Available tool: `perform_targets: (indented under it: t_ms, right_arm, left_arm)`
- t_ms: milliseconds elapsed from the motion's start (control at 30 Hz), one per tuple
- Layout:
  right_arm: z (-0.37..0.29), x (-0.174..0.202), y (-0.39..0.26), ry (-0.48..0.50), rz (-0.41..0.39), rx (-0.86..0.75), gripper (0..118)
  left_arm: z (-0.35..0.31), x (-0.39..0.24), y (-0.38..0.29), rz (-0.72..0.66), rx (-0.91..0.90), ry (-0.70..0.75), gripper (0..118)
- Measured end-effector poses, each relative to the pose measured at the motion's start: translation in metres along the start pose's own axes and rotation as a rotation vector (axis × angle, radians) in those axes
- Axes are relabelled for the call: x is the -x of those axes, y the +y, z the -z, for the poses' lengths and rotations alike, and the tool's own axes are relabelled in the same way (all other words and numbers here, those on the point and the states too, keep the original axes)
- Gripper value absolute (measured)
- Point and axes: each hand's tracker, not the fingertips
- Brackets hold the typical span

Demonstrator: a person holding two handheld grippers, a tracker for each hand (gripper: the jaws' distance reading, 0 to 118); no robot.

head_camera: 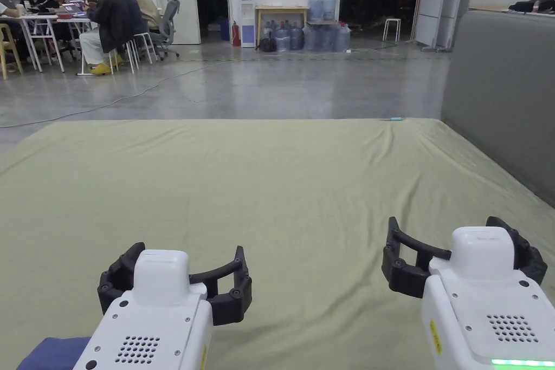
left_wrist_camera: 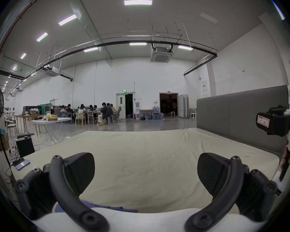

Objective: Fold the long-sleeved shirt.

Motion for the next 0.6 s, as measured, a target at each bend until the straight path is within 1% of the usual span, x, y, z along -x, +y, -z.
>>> perform_targets:
  t_ms: [600]
  right_arm:
    - [0.001,0.0018,-0.0033,0.007,-0.006,0.019,112]
  left_arm:
    - [0.0018,0.0005,-0.0003,0.018,0.01,-0.019,117]
